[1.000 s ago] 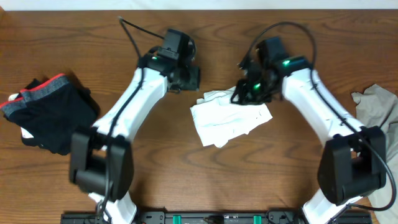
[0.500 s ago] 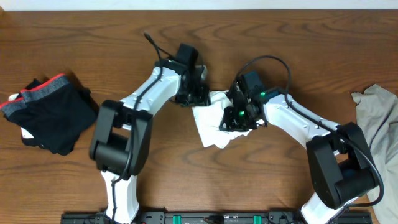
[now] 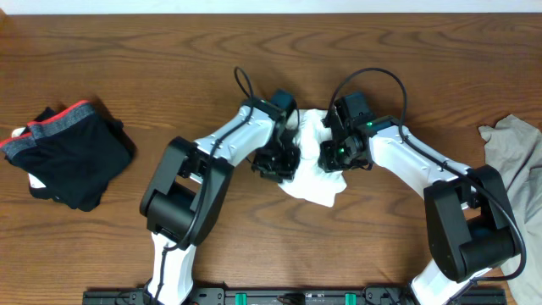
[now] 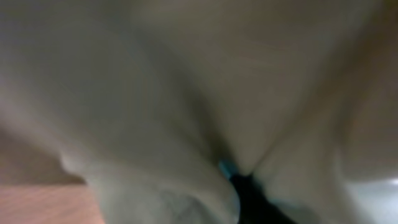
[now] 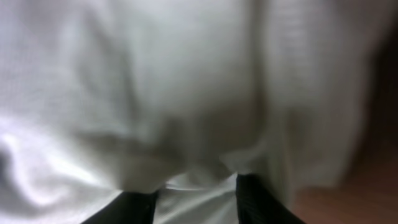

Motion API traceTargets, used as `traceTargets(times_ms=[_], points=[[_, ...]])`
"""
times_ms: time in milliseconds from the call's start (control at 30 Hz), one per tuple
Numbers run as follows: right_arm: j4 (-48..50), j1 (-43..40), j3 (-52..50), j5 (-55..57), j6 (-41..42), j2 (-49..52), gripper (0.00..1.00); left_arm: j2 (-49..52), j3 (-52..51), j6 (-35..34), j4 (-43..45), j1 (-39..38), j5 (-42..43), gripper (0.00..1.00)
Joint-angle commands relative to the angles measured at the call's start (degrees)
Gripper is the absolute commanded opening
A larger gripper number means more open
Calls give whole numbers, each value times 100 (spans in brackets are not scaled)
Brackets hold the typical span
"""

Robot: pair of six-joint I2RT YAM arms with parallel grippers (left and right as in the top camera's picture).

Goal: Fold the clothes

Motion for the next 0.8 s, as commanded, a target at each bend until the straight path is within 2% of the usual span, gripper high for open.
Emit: traceTargets(times_ms=[0,200,400,567,767], points=[[120,-109,-57,1482,-562,52,45,133,-179,61,-216,-133,-42,30],[142,-251,-57,1631,-595,52,47,-15,-175,-28,-249,7,-704,29],[103,-431,-57,1635,-636,52,49,-621,-107,-144,-221,516,-1405,30],[68,-463,-57,1633,-634,52,49,-1349,-101,-354,262,955,-1384,35],[70,-461,-57,1410,-632,52,56,-1762,-101,-315,789,883,-780,40]])
